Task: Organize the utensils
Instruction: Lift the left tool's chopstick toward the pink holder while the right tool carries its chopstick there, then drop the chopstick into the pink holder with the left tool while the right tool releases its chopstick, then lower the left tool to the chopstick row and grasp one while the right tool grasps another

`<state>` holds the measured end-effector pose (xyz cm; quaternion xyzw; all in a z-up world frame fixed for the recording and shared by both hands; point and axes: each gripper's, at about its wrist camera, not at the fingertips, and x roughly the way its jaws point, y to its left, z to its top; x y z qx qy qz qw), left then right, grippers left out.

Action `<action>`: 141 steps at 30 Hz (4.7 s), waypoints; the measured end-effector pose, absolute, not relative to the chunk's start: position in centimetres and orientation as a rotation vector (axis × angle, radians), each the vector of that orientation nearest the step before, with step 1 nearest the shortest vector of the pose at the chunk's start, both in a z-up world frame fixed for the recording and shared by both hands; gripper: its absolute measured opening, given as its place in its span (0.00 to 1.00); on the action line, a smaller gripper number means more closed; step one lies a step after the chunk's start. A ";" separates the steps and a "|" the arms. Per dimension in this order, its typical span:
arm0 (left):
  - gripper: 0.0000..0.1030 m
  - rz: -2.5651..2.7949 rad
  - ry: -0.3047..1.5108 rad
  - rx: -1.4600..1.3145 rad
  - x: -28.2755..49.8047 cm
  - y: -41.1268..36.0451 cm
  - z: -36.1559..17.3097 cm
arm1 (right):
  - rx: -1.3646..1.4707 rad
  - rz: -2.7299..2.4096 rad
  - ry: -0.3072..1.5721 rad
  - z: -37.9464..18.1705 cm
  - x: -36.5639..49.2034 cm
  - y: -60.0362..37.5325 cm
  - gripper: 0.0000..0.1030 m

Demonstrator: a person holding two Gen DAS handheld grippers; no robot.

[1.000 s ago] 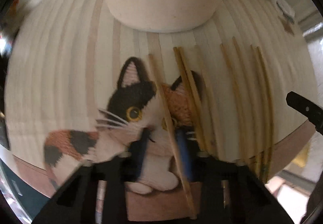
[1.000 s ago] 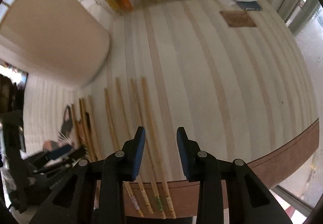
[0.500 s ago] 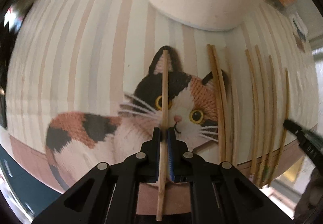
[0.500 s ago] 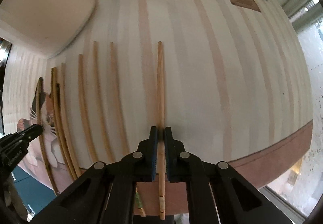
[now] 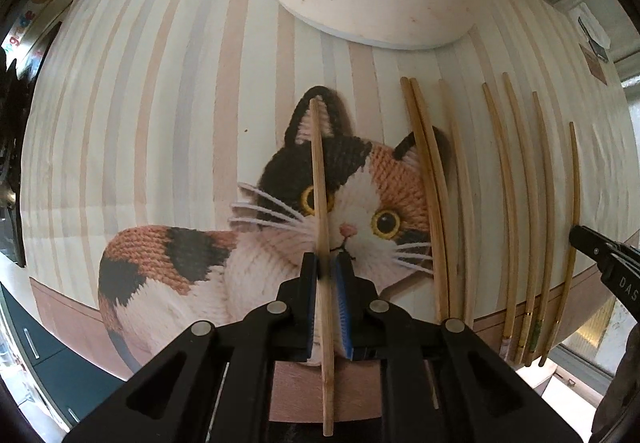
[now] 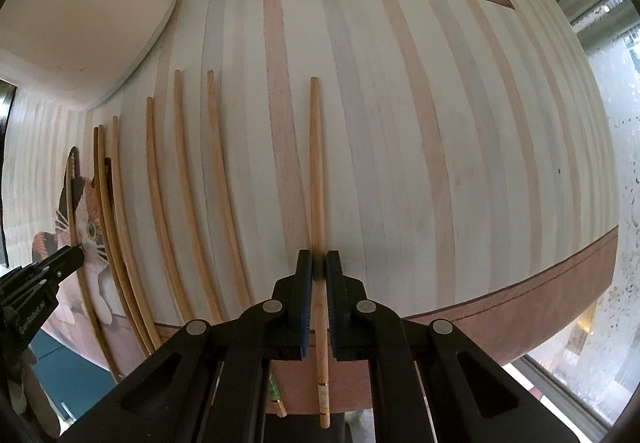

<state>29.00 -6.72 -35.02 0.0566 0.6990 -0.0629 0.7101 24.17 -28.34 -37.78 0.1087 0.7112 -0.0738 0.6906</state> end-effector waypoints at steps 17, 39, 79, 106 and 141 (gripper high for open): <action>0.05 -0.160 1.519 0.140 29.6 -7.2 -35.1 | 0.189 -0.180 1.594 -38.2 26.0 -25.8 0.07; 0.04 -0.040 1.082 0.005 30.3 -1.6 -20.3 | 0.386 -0.240 1.173 -25.8 24.6 -30.0 0.06; 0.04 -0.207 0.903 -0.156 44.7 -4.4 -5.1 | 0.534 0.011 0.876 -10.2 41.9 -26.5 0.06; 1.00 -0.020 0.894 0.001 34.9 -0.7 -10.4 | 0.377 -0.108 0.886 -12.4 34.6 -28.1 0.84; 0.03 -0.280 1.468 0.099 28.9 -11.5 -33.6 | 0.344 -0.128 1.400 -33.4 25.4 -28.6 0.46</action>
